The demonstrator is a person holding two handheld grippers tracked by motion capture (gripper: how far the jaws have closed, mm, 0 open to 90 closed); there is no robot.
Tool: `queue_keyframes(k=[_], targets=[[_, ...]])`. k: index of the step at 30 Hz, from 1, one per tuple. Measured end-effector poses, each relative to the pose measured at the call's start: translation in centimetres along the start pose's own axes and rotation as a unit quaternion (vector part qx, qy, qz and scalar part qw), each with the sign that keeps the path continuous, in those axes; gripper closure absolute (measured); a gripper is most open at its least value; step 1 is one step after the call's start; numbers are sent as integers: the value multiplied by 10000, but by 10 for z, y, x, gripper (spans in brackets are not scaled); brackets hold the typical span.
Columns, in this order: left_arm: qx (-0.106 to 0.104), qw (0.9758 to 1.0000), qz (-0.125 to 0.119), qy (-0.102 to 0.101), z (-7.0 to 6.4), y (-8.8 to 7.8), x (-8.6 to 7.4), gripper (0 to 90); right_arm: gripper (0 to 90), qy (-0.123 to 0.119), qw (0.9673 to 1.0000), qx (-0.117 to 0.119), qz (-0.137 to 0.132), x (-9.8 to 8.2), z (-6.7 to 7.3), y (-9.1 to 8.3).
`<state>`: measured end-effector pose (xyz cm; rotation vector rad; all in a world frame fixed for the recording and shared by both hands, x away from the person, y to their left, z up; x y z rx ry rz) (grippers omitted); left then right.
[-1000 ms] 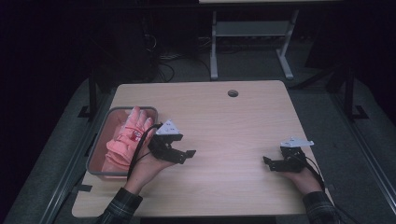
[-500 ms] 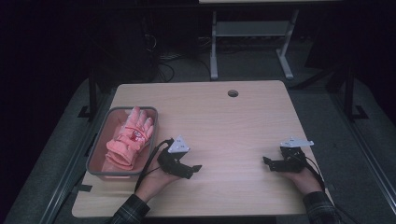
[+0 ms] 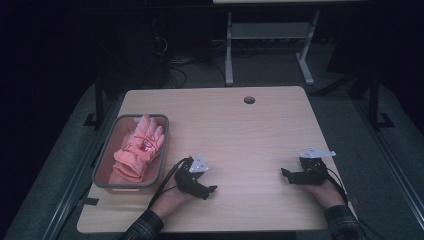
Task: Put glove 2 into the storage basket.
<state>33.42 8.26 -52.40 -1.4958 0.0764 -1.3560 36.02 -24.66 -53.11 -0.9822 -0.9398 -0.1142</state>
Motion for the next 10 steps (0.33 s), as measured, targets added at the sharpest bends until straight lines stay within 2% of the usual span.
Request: queue_keyframes(k=[4, 10], targets=[[-111, 9996, -233, -103, 1, 1, -3, 121, 134, -9, 10000, -2, -2, 0, 0, 0], [-111, 9996, -229, -96, 1, 1, -3, 122, 133, -9, 10000, -4, -2, 0, 0, 0]])
Point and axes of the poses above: each handheld gripper's, and its own axes: y roughly forward along the jaws, x roughly out of its top, z roughly to its left, the point moved 7 cm from there along y, roughly forward along the jaws, and after that the axes turned 15 degrees about x, right-handed, at the moved point
